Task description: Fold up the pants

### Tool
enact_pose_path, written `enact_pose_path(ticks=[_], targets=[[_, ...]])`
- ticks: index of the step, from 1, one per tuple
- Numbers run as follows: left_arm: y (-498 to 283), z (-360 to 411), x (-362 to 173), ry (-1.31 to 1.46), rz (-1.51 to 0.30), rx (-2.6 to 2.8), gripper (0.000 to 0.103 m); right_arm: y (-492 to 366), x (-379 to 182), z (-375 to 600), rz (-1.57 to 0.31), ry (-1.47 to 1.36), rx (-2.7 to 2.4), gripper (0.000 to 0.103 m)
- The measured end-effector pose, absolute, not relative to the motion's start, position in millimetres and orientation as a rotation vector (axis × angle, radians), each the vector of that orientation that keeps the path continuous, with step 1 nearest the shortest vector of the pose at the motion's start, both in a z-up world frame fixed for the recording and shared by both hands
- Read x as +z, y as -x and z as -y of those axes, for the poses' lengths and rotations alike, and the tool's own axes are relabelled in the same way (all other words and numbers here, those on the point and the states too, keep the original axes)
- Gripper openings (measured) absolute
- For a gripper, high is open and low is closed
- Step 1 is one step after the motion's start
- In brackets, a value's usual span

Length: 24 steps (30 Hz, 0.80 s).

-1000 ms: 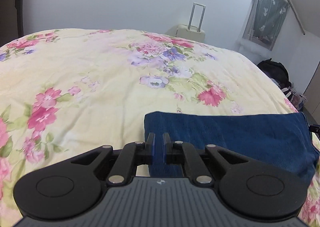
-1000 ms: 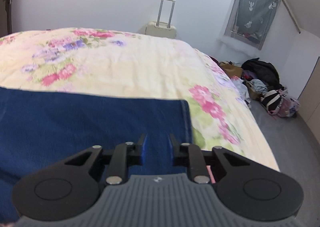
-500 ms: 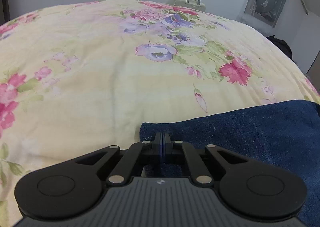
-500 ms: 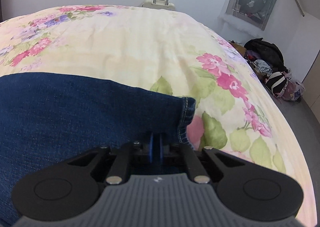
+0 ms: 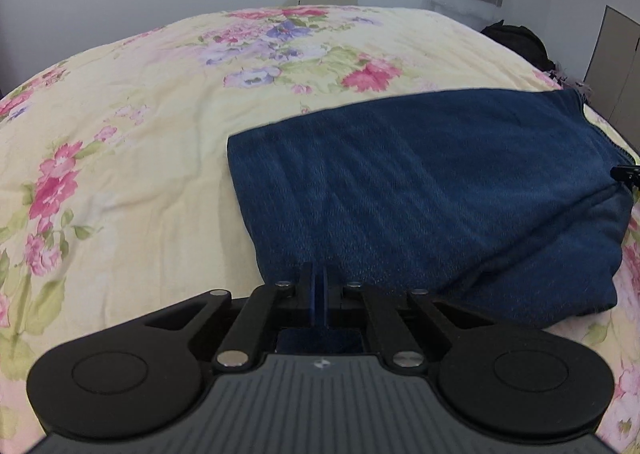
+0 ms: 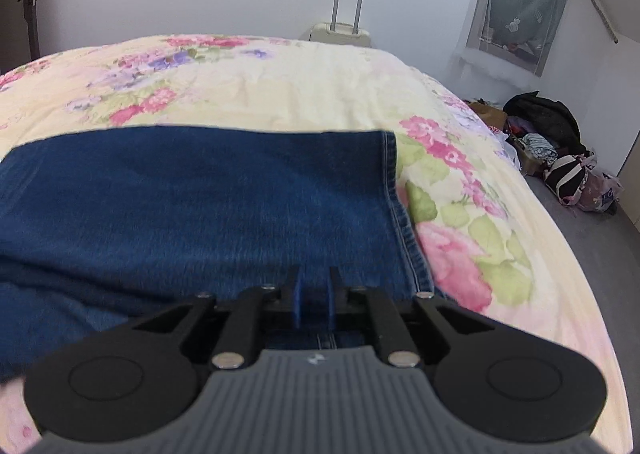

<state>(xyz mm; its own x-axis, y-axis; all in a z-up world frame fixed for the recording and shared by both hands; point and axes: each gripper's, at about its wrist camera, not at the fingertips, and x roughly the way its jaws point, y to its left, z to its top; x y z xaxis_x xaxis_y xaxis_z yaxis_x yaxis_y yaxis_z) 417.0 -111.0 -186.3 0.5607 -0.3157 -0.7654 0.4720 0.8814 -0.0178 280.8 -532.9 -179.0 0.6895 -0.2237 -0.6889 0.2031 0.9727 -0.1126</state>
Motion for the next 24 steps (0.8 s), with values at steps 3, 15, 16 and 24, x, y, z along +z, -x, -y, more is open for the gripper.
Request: enact_pose_path(ticks=[3, 15, 16, 24], targets=[[-416.4, 112.2, -208.2, -0.214, -0.908, -0.455, 0.004, -271.3, -192.4, 536.3, -0.780, -0.002, -0.240, 0.004], [-398.3, 130.7, -155.9, -0.295, -0.891, -0.421, 0.006, -230.7, -172.0, 573.2, -0.790, -0.334, -0.284, 0.036], [-396.9, 134.3, -150.6, -0.290, -0.880, -0.427, 0.006, -221.2, -167.9, 581.0, -0.768, -0.395, -0.288, 0.047], [-405.6, 194.8, -126.2, -0.262, -0.801, -0.498, 0.007, -182.1, -193.0, 655.7, -0.599, -1.042, -0.289, 0.075]])
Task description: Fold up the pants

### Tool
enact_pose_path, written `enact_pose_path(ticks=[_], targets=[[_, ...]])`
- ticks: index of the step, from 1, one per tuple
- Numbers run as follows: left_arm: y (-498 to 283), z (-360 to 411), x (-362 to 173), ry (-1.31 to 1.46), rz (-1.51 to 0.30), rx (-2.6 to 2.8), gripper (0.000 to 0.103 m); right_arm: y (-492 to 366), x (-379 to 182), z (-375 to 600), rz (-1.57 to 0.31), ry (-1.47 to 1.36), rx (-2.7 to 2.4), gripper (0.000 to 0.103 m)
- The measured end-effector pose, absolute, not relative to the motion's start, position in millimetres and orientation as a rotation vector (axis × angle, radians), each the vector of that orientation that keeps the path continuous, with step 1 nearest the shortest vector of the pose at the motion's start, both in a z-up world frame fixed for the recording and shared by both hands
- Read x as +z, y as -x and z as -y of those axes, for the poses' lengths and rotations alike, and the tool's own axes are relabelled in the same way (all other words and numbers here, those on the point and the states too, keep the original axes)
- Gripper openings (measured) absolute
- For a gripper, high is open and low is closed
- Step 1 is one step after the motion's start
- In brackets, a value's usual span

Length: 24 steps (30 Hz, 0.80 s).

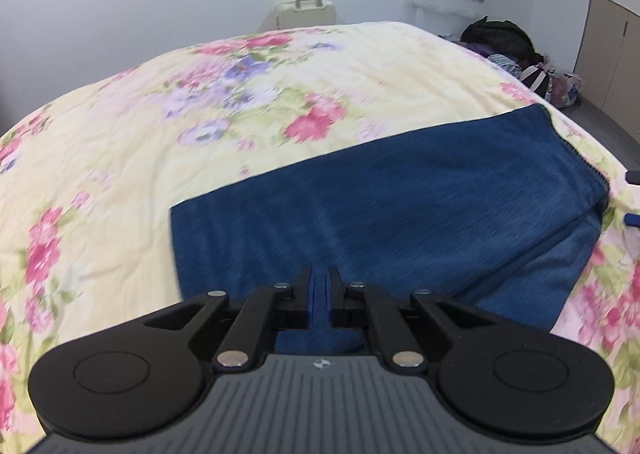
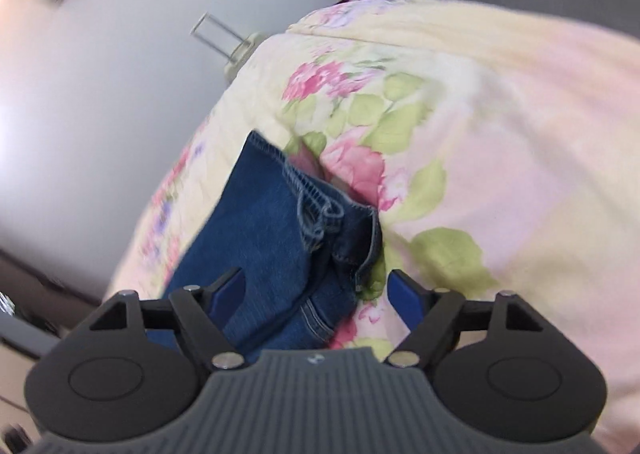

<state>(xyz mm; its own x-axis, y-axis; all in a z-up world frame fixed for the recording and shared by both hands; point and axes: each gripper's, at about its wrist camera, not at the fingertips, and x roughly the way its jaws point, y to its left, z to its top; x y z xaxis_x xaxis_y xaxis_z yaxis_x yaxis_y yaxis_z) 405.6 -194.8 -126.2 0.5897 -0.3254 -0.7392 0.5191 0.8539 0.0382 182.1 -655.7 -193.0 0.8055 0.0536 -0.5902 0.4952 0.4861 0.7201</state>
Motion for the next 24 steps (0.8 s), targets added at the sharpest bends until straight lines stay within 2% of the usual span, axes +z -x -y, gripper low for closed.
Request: enact_pose_path(ticks=[10, 20, 24], targets=[[-438.1, 263.0, -151.4, -0.301, -0.789, -0.576, 0.008, -222.9, -229.8, 671.5, -0.598, -1.128, -0.276, 0.072], [-494.1, 293.8, -182.6, -0.241, -0.783, -0.604, 0.008, -253.7, -250.2, 681.2, -0.604, -1.100, -0.261, 0.033], [-514.3, 310.7, -192.8, -0.233, -0.771, -0.622, 0.008, -254.1, -235.5, 677.3, -0.596, -1.030, -0.256, 0.025]])
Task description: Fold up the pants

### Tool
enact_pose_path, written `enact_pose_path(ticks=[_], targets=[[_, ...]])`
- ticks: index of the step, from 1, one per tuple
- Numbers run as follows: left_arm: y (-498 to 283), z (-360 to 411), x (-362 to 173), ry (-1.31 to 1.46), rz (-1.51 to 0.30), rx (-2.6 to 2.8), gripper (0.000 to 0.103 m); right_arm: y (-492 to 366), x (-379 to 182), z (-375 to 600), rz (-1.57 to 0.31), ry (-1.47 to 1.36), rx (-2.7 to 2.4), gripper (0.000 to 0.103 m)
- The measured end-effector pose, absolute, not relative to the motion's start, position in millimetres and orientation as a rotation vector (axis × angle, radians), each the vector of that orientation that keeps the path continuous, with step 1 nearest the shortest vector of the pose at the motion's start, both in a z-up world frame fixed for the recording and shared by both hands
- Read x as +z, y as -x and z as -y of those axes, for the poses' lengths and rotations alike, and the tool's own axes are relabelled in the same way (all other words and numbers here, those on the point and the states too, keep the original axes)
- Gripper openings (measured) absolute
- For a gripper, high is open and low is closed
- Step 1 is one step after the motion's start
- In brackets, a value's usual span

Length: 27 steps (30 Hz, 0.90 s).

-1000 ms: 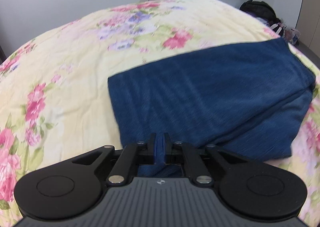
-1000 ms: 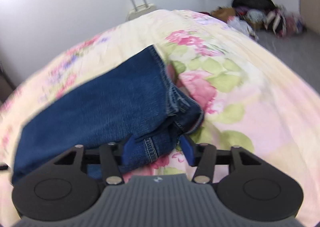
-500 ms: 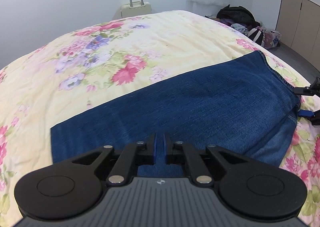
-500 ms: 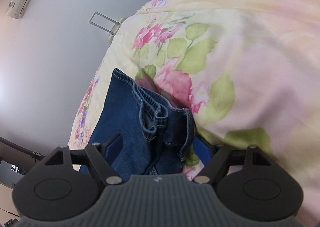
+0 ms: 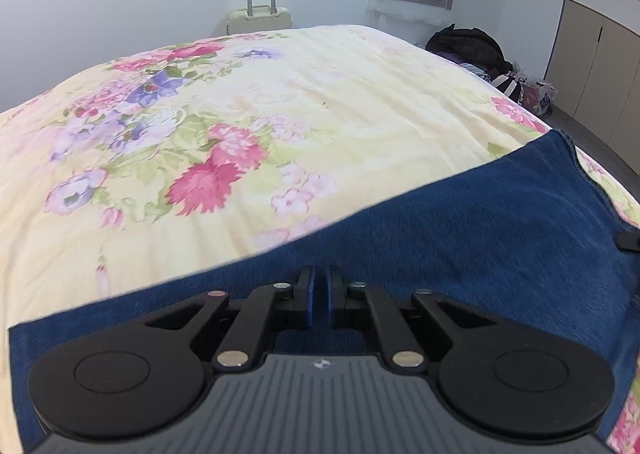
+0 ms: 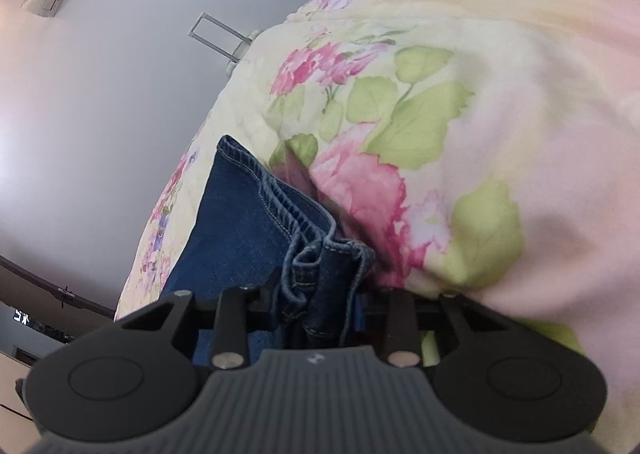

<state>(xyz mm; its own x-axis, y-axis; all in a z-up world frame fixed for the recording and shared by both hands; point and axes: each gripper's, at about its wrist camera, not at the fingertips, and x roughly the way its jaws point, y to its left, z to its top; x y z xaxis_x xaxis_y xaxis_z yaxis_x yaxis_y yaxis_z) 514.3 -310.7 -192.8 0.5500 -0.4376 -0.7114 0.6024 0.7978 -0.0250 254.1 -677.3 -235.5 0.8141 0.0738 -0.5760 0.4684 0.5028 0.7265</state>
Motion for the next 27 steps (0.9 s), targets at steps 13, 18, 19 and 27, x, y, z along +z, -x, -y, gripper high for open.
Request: enact_pose_path(ticks=[13, 18, 19, 27], targets=[[-509.9, 326.9, -194.6, -0.267, -0.759, -0.649, 0.005, -264.1, -166.4, 661.7, -0.586, -0.828, -0.230, 0.019], [-443.1, 319.3, -185.4, -0.346, -0.759, -0.725, 0.005, -264.7, -150.0, 654.0, -0.584, -0.804, -0.231, 0.019], [-430.0, 316.8, -185.4, -0.343, -0.767, -0.741, 0.004, -265.0, -144.4, 650.9, -0.579, -0.790, -0.228, 0.019], [-375.5, 294.7, -188.7, -0.240, -0.837, -0.722, 0.000, -267.3, -102.4, 620.3, -0.543, -0.706, -0.204, 0.019]])
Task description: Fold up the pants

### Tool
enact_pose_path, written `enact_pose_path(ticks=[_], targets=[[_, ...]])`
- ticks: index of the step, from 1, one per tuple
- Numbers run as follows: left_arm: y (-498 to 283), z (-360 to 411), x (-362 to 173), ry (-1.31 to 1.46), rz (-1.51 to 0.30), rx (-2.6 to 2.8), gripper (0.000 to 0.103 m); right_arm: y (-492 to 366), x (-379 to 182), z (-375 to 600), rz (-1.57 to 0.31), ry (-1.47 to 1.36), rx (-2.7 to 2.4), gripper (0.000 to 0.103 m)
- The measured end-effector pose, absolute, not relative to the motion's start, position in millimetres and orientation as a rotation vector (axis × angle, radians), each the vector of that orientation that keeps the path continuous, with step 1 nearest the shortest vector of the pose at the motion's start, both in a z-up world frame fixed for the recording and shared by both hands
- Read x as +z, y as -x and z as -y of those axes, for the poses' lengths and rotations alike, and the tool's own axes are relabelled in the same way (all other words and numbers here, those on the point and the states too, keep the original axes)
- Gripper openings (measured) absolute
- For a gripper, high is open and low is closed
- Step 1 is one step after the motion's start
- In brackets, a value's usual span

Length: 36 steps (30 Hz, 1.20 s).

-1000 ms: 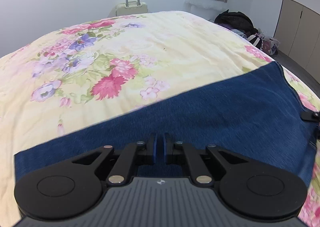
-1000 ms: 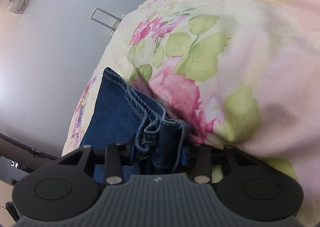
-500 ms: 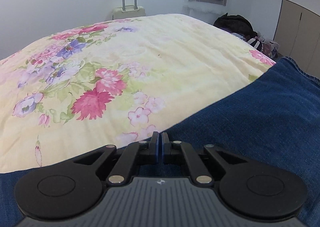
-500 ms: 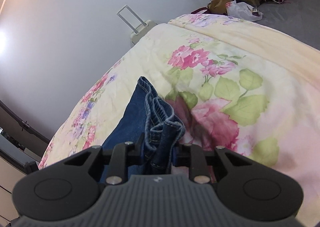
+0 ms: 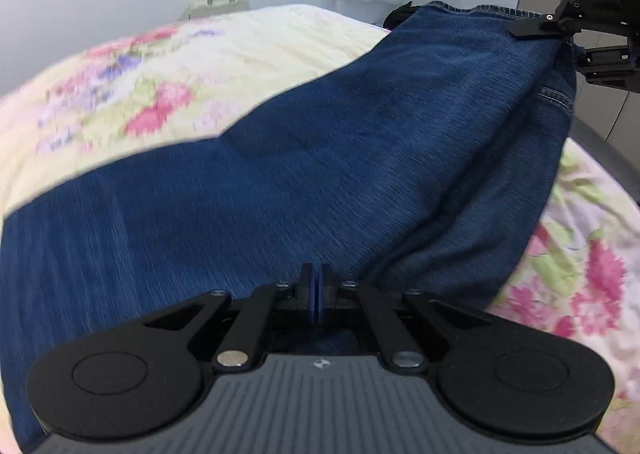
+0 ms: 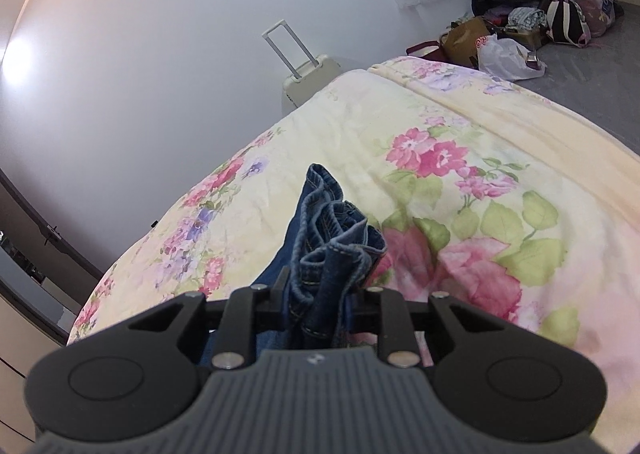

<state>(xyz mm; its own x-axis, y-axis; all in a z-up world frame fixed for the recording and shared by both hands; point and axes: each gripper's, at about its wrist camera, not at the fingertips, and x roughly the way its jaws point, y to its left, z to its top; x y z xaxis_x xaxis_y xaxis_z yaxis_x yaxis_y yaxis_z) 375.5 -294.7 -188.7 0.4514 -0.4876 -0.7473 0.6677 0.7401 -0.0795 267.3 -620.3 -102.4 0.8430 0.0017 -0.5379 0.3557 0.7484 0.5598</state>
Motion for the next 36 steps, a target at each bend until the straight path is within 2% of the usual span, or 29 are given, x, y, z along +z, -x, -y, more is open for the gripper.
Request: enact_pose_path(ticks=[5, 9, 10, 12, 17, 24, 31, 36], targets=[[-353.9, 285.9, -201.5, -0.199, -0.892, -0.731, 0.000, -270.5, -77.7, 594.7, -0.537, -0.644, -0.197, 0.019], [-347.8, 267.3, -186.4, -0.165, -0.901, -0.764, 0.000, -275.9, -55.1, 570.1, -0.539, -0.588, -0.181, 0.018], [-347.3, 259.5, -179.6, -0.144, -0.904, -0.783, 0.004, -277.3, -48.6, 561.6, -0.536, -0.559, -0.180, 0.018], [-345.5, 239.5, -163.6, -0.122, -0.892, -0.783, 0.008, -278.8, -37.0, 547.1, -0.527, -0.526, -0.170, 0.018], [-337.9, 180.8, -127.7, -0.145, -0.805, -0.664, 0.009, -285.7, -6.7, 497.9, -0.505, -0.452, -0.127, 0.019], [-349.2, 91.2, -109.9, -0.105, -0.755, -0.396, 0.014, -308.5, 20.6, 410.7, -0.521, -0.358, -0.068, 0.019], [-371.5, 12.2, -115.6, 0.094, -0.766, -0.290, 0.014, -343.2, 6.7, 304.3, -0.587, -0.250, 0.010, 0.019], [-372.0, -14.1, -120.6, 0.115, -0.750, -0.266, 0.014, -365.2, -53.1, 219.6, -0.730, -0.195, 0.100, 0.019]])
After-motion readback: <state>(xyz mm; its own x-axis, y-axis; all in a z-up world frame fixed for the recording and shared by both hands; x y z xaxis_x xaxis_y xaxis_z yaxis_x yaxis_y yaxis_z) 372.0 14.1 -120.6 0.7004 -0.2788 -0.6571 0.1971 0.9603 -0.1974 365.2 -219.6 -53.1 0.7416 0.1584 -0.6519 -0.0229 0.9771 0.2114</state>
